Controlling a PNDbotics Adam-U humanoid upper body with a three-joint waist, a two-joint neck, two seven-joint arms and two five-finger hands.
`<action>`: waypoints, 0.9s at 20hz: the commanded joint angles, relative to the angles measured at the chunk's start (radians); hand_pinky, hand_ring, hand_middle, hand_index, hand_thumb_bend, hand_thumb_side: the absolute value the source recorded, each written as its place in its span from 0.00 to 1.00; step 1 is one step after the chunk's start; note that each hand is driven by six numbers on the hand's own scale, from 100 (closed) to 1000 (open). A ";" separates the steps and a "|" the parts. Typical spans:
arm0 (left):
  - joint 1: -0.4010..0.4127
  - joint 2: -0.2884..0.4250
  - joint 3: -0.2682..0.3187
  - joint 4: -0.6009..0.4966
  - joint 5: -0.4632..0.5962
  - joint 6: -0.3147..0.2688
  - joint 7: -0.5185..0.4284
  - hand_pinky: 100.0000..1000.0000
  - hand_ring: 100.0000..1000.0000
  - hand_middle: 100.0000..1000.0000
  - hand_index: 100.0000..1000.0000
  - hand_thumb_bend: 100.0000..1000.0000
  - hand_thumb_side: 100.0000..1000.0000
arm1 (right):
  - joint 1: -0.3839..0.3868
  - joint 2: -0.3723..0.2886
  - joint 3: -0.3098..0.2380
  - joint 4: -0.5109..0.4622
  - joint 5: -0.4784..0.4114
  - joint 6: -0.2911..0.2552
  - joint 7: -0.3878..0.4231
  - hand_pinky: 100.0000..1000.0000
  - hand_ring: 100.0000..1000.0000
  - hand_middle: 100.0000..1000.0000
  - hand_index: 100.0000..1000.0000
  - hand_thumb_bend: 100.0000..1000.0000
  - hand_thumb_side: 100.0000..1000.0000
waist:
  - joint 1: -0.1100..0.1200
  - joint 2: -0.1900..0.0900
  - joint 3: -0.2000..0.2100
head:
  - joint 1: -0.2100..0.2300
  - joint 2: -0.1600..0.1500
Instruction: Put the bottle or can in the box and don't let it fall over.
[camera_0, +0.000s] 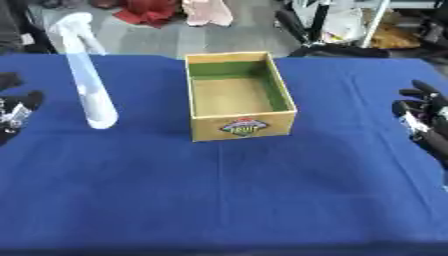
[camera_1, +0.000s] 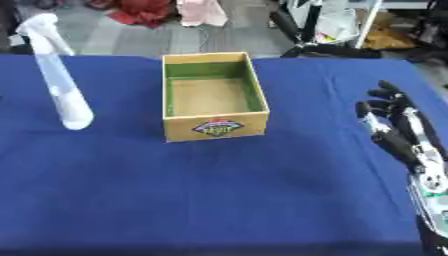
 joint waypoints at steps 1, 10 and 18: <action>-0.039 0.058 -0.024 0.027 -0.015 0.010 0.005 0.80 0.72 0.82 0.93 0.71 0.69 | -0.017 -0.023 -0.005 -0.010 -0.009 -0.001 0.001 0.82 0.79 0.80 0.95 0.23 0.53 | -0.001 -0.005 -0.005 | -0.003 0.006; -0.187 0.098 -0.085 0.249 -0.034 0.013 0.085 0.80 0.72 0.82 0.92 0.74 0.66 | -0.018 -0.012 0.000 -0.017 -0.023 0.002 0.004 0.82 0.79 0.80 0.95 0.22 0.53 | -0.006 0.003 -0.032 | 0.012 0.006; -0.311 0.121 -0.098 0.451 -0.032 -0.032 0.142 0.79 0.71 0.81 0.92 0.72 0.64 | -0.024 0.002 0.007 -0.023 -0.040 0.001 0.010 0.82 0.79 0.80 0.95 0.21 0.54 | -0.012 0.021 -0.066 | 0.035 0.006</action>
